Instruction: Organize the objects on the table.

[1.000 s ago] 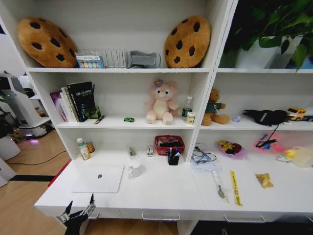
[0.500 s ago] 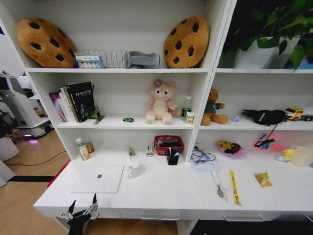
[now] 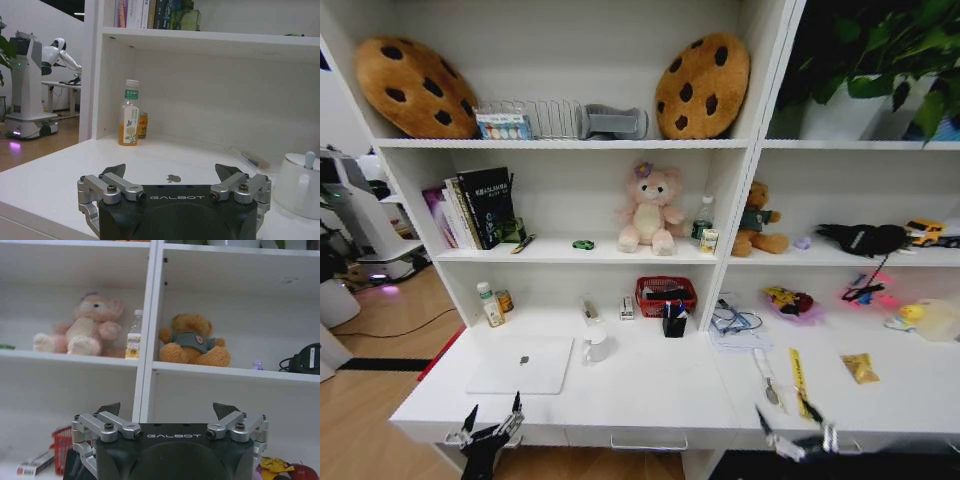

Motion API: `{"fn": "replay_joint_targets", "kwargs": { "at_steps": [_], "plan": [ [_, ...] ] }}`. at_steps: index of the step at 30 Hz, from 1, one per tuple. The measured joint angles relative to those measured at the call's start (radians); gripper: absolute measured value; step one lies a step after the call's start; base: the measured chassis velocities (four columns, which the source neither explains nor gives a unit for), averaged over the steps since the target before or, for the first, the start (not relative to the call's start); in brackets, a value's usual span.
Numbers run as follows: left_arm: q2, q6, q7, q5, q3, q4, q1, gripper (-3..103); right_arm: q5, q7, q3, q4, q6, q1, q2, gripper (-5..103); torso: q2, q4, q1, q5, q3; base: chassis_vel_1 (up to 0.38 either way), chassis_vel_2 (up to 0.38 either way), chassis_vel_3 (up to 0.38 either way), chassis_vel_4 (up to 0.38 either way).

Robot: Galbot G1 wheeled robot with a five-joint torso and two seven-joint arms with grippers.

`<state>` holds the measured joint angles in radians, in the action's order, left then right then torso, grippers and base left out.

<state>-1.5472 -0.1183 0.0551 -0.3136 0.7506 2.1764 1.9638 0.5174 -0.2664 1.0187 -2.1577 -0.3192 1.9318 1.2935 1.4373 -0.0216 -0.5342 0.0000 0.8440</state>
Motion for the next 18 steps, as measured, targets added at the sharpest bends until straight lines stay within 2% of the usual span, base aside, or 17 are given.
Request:
{"fn": "replay_joint_targets", "kwargs": {
  "at_steps": [1,3,4,10,18],
  "plan": [
    [0.0,0.0,0.0,0.0,0.0,0.0,0.0,98,0.0,0.0,0.0,0.0,0.0,0.0,0.0,100,0.0,0.0,0.0,0.0,0.0,0.0,0.0,0.0,0.0],
    [-0.003,-0.005,0.0,-0.003,0.006,0.002,0.002,98,0.071,0.037,0.009,-0.007,0.119,-0.054,-0.052,100,0.0,0.0002,0.0,-0.0001,0.0,0.0,0.0,0.0,0.0],
    [-0.003,-0.005,0.001,-0.007,0.008,0.007,0.002,98,0.076,0.042,0.009,0.019,0.142,-0.077,-0.068,100,0.0,0.0002,0.0,0.0002,0.0,0.0,0.0,0.0,0.0],
    [0.006,-0.001,0.002,-0.016,0.019,0.01,0.002,98,0.089,0.053,0.005,0.084,0.175,-0.124,-0.083,100,0.0,-0.0003,0.0,0.0003,0.0,0.0,0.0,0.0,0.0],
    [-0.001,0.0,0.004,-0.013,0.015,0.01,0.005,98,0.086,0.056,0.001,0.12,0.163,-0.131,-0.086,100,0.0,-0.0001,0.0,-0.0001,0.0,-0.08,-0.083,0.061,0.07]
  ]
}}
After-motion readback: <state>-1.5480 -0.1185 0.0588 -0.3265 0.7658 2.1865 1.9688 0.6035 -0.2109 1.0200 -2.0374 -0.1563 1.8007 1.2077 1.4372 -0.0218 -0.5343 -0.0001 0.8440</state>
